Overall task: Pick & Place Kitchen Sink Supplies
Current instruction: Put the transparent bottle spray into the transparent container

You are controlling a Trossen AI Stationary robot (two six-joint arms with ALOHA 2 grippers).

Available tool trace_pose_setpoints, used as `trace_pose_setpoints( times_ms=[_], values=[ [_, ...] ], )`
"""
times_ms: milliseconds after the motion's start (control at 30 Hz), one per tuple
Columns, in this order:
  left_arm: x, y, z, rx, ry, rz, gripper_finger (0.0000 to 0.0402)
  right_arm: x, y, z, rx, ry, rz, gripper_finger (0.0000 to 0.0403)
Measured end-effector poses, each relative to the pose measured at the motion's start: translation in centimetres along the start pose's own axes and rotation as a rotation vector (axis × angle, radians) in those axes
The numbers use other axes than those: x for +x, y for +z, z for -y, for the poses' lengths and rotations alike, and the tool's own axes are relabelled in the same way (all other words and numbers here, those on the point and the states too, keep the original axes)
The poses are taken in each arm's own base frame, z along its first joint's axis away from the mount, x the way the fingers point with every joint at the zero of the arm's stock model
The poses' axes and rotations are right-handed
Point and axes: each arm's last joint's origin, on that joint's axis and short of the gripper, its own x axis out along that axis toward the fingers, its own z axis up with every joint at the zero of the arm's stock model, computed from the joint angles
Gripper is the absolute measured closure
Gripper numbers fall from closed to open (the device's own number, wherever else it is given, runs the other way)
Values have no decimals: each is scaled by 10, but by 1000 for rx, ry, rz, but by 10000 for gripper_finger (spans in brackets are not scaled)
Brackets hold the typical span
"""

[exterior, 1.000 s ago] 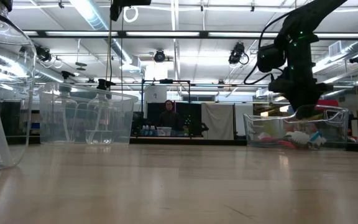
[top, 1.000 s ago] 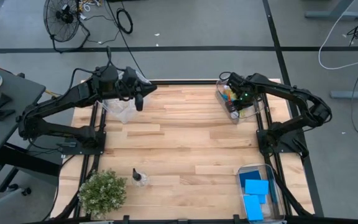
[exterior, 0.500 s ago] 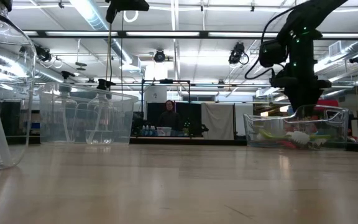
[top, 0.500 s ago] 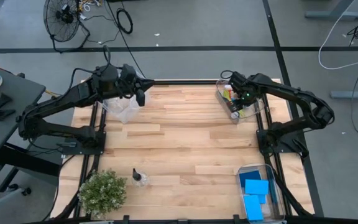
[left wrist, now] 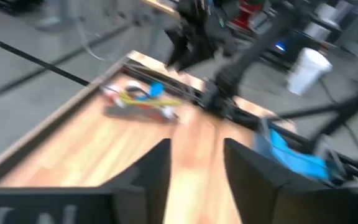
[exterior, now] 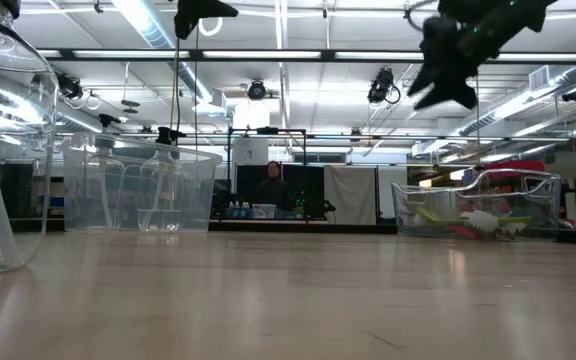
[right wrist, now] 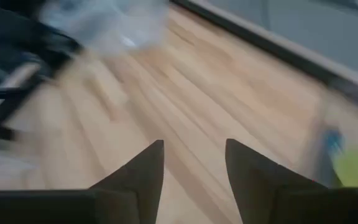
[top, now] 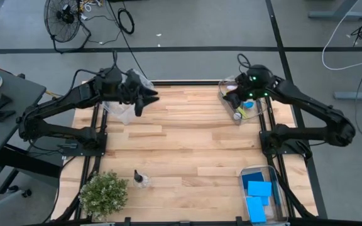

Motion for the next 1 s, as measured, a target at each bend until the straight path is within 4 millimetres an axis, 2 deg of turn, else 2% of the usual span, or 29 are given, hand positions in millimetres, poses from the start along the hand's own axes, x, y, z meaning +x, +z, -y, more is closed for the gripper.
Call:
trace_pose_setpoints(
  times_ms=[200,367,633,1000],
  values=[
    [-1,-6,4,19,-167,-91,166,-11,4,-26,-133,157,118,236],
    [-1,-15,18,114,-341,-174,124,-10,1,-37,-175,205,121,237],
    [-4,-36,53,295,-527,-282,115,-6,-2,-43,-158,226,86,237],
    [-16,-56,99,367,-680,-342,115,-4,-9,-46,-164,153,55,237]
  ],
)
